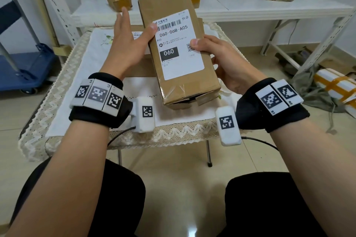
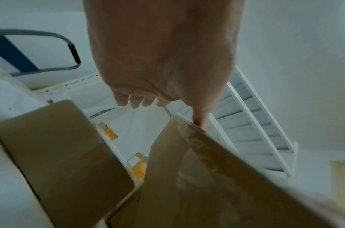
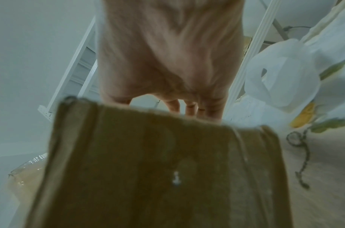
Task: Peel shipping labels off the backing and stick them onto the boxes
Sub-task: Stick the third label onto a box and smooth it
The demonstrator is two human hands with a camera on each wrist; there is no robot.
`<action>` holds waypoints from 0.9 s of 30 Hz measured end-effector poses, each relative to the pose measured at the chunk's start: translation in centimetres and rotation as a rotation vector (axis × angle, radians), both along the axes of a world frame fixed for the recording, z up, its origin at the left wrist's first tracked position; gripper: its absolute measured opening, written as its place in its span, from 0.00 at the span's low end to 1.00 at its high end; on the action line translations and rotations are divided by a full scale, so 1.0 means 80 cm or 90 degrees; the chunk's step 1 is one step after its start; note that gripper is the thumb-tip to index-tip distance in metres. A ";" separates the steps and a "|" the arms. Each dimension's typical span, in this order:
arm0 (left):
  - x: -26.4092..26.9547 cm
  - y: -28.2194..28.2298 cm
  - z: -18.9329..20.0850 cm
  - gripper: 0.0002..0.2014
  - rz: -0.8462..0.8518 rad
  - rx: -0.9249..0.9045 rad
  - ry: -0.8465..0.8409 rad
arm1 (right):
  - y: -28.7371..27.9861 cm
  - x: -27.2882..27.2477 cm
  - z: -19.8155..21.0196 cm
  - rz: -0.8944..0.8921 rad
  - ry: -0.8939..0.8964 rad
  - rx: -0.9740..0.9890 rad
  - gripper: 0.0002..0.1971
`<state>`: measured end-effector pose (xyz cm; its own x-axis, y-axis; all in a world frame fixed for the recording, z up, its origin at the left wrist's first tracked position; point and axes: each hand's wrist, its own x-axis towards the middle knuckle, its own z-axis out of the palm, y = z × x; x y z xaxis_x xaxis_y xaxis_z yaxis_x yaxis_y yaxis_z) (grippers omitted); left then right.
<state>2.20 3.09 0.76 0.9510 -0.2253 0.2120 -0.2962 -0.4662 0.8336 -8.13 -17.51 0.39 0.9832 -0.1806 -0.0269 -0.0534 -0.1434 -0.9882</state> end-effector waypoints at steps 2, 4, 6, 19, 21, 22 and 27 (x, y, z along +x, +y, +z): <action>-0.001 -0.002 0.001 0.48 -0.007 -0.071 0.061 | 0.001 -0.001 0.001 0.011 -0.006 0.011 0.24; -0.008 -0.006 0.005 0.46 -0.043 -0.115 0.119 | 0.003 -0.001 0.002 0.033 -0.016 0.037 0.25; -0.019 -0.009 0.010 0.27 -0.108 -0.133 0.152 | 0.003 0.002 0.002 0.054 -0.029 0.052 0.29; -0.043 -0.022 0.022 0.19 -0.141 -0.206 0.176 | 0.006 0.002 0.014 0.098 -0.249 -0.743 0.39; -0.045 -0.022 0.020 0.18 -0.128 -0.188 0.182 | -0.002 0.004 0.007 0.069 -0.203 -0.742 0.41; -0.045 -0.021 0.019 0.17 -0.120 -0.185 0.189 | -0.008 0.006 0.003 0.051 -0.180 -0.722 0.41; -0.041 -0.013 0.025 0.15 -0.111 -0.221 0.211 | -0.022 -0.001 0.006 0.068 -0.090 -0.344 0.43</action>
